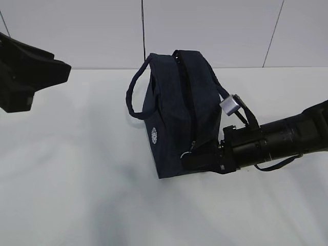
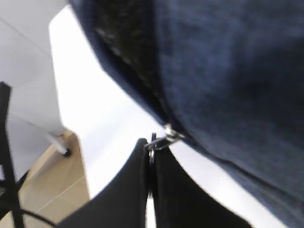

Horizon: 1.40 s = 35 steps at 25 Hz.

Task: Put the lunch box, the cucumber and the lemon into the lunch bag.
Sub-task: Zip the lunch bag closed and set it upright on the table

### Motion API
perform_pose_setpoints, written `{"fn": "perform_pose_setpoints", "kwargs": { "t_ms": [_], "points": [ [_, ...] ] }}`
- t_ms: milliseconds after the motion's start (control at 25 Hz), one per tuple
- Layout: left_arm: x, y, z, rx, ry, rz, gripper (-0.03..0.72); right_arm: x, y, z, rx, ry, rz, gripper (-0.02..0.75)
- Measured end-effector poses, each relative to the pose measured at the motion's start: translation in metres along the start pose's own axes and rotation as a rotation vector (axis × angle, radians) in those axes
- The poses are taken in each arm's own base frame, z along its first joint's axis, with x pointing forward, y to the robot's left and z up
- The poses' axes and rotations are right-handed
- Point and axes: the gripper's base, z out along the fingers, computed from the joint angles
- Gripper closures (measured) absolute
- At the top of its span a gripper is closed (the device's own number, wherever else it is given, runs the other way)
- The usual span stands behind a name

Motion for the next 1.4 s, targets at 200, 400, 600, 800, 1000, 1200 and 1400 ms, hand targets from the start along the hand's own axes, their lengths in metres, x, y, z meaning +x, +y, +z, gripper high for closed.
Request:
{"fn": "perform_pose_setpoints", "kwargs": {
  "t_ms": [200, 400, 600, 800, 1000, 1200, 1400],
  "points": [
    [0.0, 0.0, 0.0, 0.0, 0.0, 0.0, 0.442, -0.005, 0.01, -0.004, -0.04, 0.021, 0.041, 0.731],
    [0.0, 0.0, 0.0, 0.0, 0.0, 0.0, 0.443, -0.012, 0.016, -0.009, -0.04, 0.034, 0.067, 0.731],
    [0.0, 0.0, 0.0, 0.0, 0.0, 0.0, 0.445, -0.024, 0.027, -0.017, -0.032, 0.024, 0.066, 0.731],
    [0.001, 0.0, 0.0, 0.003, 0.01, 0.0, 0.445, -0.037, 0.039, -0.025, -0.022, 0.005, 0.061, 0.731],
    [0.002, -0.001, 0.0, 0.008, 0.026, 0.0, 0.448, -0.052, 0.045, -0.031, -0.011, -0.014, 0.05, 0.731],
    [0.004, -0.001, 0.0, 0.015, 0.046, -0.006, 0.449, -0.072, 0.045, -0.035, -0.006, -0.041, 0.042, 0.731],
    [0.006, -0.003, 0.0, 0.028, 0.07, -0.022, 0.449, -0.094, 0.044, -0.039, 0.006, -0.065, 0.018, 0.731]
  ]
}}
